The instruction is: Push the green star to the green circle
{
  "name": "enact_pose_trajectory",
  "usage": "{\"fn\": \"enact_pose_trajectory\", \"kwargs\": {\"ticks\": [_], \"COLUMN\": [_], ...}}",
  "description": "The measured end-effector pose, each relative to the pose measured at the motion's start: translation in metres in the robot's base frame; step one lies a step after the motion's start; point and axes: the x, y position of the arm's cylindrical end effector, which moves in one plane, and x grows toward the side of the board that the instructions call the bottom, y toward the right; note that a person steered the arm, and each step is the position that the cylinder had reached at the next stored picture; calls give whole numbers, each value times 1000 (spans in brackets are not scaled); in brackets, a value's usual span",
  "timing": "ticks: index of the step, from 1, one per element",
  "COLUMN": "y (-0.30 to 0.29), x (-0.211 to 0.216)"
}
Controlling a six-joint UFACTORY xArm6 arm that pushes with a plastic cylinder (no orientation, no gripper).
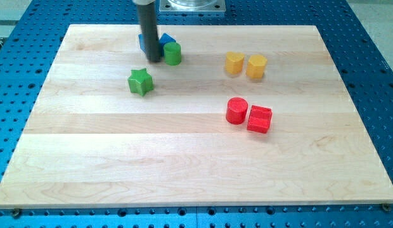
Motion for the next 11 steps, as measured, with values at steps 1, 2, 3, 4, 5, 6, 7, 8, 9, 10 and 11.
{"fn": "enact_pose_trajectory", "kwargs": {"ticks": [1,2,3,4,5,6,7,8,9,10,11], "y": [53,69,70,50,-16,-110,-83,-19,-18,18,23], "x": [-8,-3,4,1,33,54,119,76,98,81,63]}}
